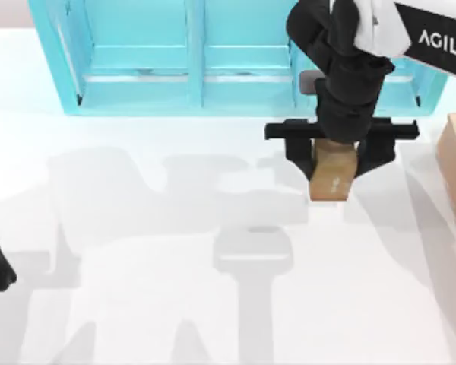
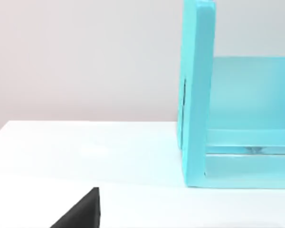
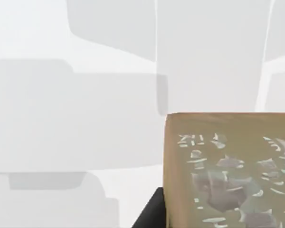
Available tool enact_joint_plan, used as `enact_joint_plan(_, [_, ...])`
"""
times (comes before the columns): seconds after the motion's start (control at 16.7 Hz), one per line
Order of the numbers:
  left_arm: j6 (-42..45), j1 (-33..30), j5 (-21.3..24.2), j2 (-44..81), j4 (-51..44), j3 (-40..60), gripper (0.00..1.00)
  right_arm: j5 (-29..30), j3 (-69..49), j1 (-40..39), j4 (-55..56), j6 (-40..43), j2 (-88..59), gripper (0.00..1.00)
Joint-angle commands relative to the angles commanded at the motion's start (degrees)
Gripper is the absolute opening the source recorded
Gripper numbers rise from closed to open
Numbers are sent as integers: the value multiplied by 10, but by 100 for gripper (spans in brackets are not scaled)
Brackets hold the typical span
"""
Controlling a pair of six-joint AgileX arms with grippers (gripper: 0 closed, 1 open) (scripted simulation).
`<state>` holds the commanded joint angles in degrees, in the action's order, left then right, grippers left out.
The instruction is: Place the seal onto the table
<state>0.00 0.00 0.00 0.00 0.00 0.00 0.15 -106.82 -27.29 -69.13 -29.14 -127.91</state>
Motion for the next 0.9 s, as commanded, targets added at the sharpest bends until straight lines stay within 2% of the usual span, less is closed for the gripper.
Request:
enact_joint_plan(0.3, [0,0,0,0,0,0,100,1,53,-4,74,1,-18,0])
enact_joint_plan(0.54, [0,0,0,0,0,0,100,1,58,-5,81,1,-20,0])
enact_joint_plan(0.9, [0,0,0,0,0,0,100,1,58,-5,81,1,-20,45])
